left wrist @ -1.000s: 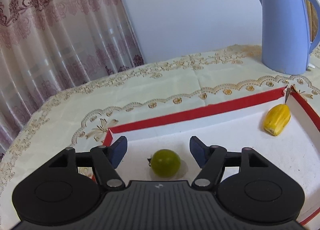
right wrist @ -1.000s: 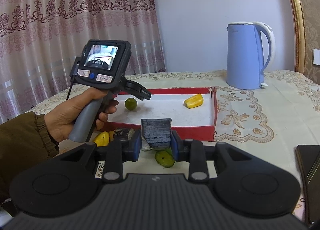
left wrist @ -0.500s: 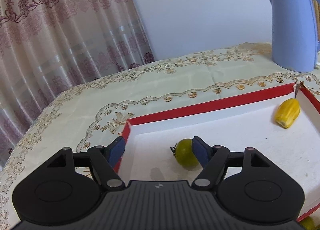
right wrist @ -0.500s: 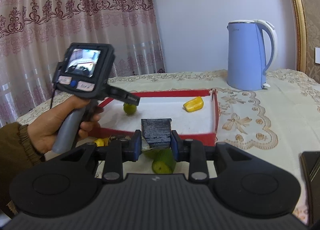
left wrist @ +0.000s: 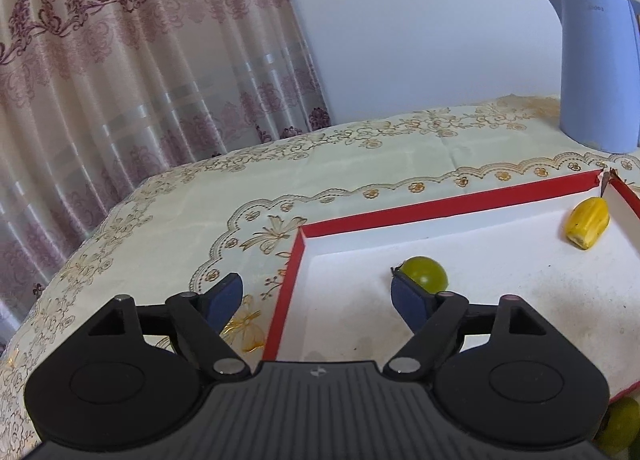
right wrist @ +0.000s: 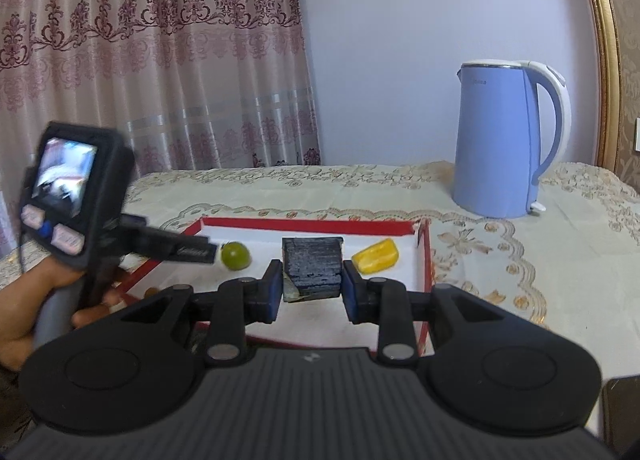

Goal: Organize fruits
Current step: 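Lower the dark log piece into the tray and open the right gripper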

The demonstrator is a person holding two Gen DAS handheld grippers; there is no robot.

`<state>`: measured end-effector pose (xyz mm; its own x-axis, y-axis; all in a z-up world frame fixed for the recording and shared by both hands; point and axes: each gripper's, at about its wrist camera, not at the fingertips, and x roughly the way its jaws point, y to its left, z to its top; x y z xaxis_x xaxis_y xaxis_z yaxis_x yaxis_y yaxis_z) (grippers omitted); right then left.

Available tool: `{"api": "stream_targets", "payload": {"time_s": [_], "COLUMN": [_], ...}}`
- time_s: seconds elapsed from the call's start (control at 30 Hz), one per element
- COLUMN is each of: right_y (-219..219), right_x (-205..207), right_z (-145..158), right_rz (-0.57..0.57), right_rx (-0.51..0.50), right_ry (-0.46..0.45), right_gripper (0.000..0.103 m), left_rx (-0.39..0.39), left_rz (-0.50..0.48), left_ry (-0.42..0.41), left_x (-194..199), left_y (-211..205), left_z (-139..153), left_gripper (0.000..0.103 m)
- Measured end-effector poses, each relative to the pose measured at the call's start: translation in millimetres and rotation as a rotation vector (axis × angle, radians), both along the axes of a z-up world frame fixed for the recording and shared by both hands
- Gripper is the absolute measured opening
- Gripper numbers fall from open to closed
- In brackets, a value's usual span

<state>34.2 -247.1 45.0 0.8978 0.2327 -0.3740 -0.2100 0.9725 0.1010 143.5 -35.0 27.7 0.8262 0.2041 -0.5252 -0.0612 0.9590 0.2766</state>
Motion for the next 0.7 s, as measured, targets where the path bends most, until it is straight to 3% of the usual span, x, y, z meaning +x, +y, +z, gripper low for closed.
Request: {"api": "stream_targets", "payload": {"time_s": [0.23, 0.33, 0.47, 0.53, 0.6, 0.7], "right_y": [-5.0, -13.4, -28.5, -38.5, -45.4, -32.7], "right_x": [21.2, 24.6, 25.4, 28.8, 35.1, 52.7], "right_z": [12.3, 28.8, 58.0, 70.1, 77.6, 72.9], "right_rz": [-0.034, -0.063, -0.116, -0.119, -0.110, -0.107], "right_rx": [0.003, 0.012, 0.039, 0.098, 0.145, 0.085], "right_ry": [-0.024, -0.072, -0.166, -0.193, -0.201, -0.156], "right_gripper": [0.029, 0.029, 0.029, 0.029, 0.029, 0.029], "left_rx": [-0.043, -0.061, -0.043, -0.035, -0.037, -0.063], "left_rz": [0.025, 0.027, 0.054, 0.064, 0.076, 0.087], "left_ry": [-0.003, -0.018, -0.064, -0.069, -0.070, -0.069], "left_x": [-18.3, -34.5, -62.1, -73.5, -83.3, -98.8], "left_y": [16.2, 24.1, 36.1, 41.3, 46.4, 53.6], "left_z": [5.3, 6.6, 5.2, 4.9, 4.0, 2.7], "left_gripper": [0.082, 0.089, 0.091, 0.091, 0.091, 0.091]}}
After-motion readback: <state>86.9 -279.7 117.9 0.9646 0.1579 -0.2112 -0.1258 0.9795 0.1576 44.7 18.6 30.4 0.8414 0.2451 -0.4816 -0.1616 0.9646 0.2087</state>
